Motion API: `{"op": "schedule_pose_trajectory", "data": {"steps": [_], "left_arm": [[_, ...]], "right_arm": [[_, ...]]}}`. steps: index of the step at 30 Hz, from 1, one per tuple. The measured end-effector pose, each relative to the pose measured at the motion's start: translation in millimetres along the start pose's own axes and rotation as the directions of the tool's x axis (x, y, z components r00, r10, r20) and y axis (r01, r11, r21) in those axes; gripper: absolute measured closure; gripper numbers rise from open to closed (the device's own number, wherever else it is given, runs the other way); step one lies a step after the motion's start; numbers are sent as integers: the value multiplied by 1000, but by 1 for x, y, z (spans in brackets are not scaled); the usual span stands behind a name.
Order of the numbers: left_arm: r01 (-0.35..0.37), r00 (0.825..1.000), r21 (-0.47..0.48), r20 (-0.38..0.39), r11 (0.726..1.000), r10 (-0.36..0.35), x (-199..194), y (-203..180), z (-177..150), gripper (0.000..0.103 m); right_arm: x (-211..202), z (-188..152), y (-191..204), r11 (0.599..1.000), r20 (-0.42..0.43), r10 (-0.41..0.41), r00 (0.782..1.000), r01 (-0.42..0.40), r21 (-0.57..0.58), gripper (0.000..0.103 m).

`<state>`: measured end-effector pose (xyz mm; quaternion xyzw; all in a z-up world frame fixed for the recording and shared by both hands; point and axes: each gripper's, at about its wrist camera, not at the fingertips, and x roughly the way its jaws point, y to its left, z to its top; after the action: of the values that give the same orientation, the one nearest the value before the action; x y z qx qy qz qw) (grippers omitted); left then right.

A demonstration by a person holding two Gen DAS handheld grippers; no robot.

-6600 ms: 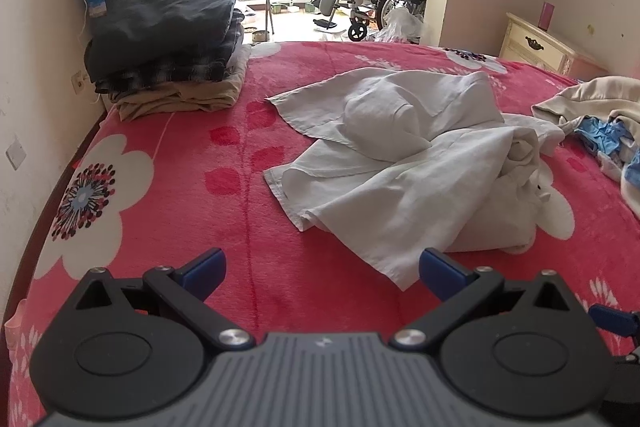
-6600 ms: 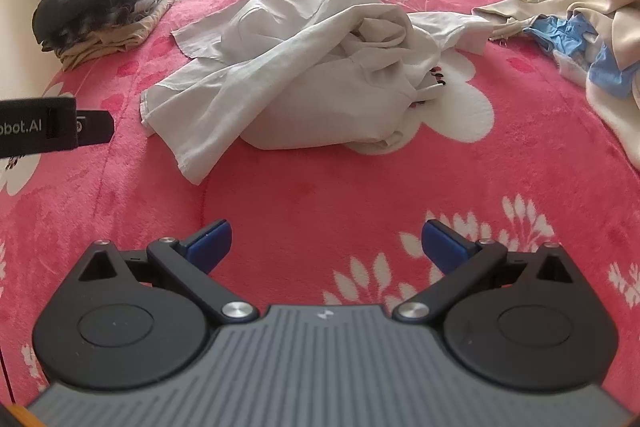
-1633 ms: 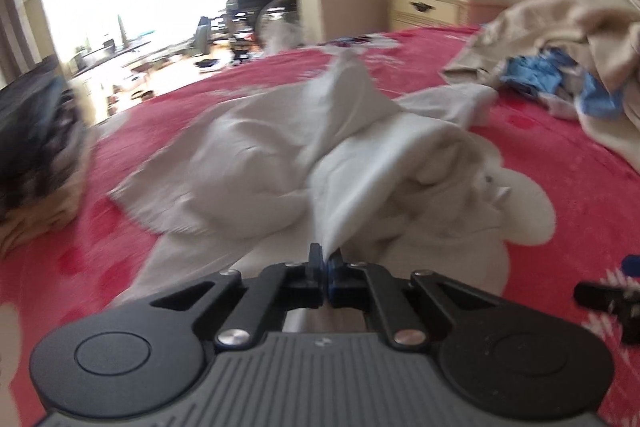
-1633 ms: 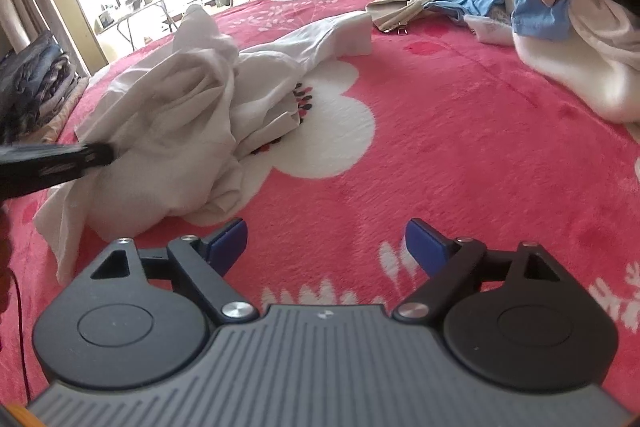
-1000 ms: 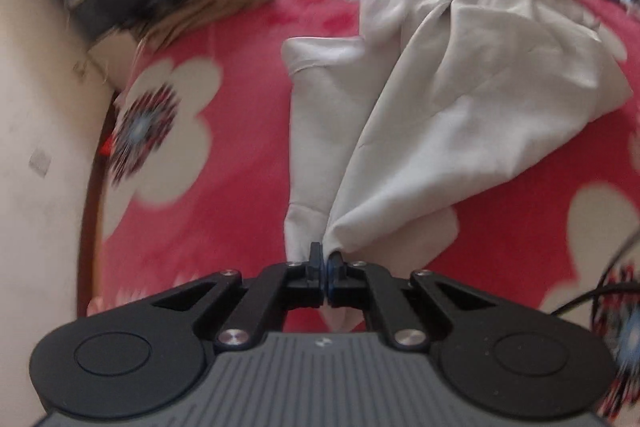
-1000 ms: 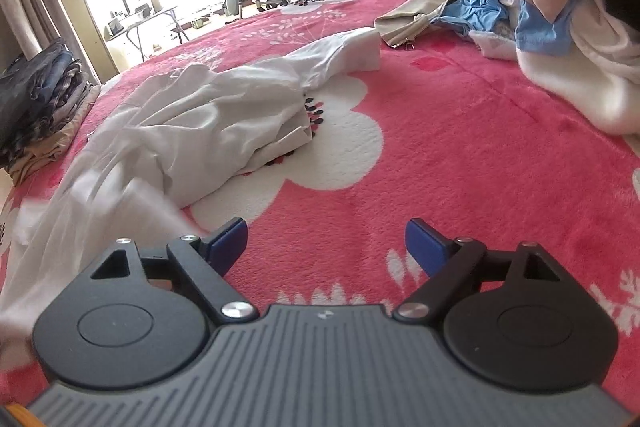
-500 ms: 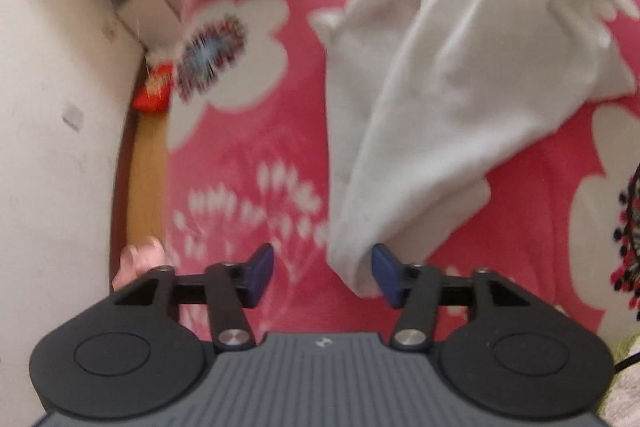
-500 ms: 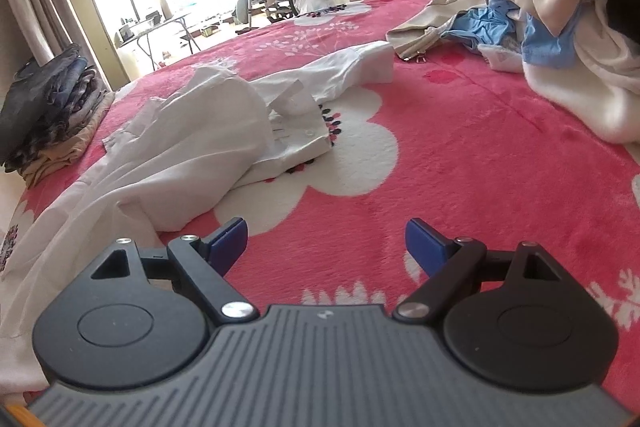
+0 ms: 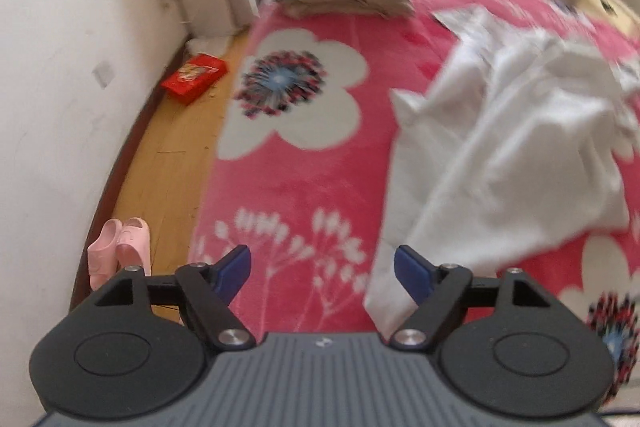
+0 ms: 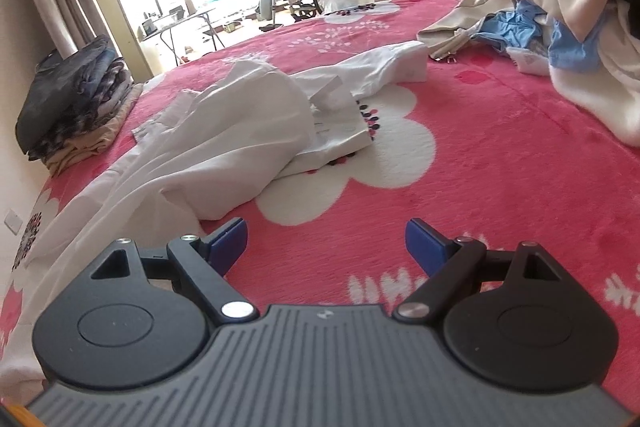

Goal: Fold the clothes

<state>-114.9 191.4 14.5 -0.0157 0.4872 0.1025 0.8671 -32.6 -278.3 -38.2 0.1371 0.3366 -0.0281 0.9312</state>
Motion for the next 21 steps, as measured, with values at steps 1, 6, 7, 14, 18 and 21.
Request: {"op": "schedule_pose_trajectory", "data": {"steps": [1,6,7,14,18,21], "left_arm": [[-5,1000,-12,19,1000,5,-2,0,4,23],[62,987,20,148,998,-65,-5,-30,30,20],[103,980,44,166,994,-109,-4,-42,34,18],[377,879,385,139,842,-457,23,-174,41,18],[429,833,609,20,667,-554,42,-249,27,18],[402,842,719,-47,567,-538,62,-292,14,18]], "right_arm": [[0,0,1,1000,-2,4,1000,-4,-1,17],[0,-1,5,1000,-9,19,1000,-19,-3,17],[-1,-1,5,1000,-8,19,1000,-19,-2,17],[2,3,-15,997,-17,-15,1000,16,77,17],[9,2,-29,990,-35,-32,999,36,138,17],[14,1,-38,984,-49,-28,998,36,176,17]]}}
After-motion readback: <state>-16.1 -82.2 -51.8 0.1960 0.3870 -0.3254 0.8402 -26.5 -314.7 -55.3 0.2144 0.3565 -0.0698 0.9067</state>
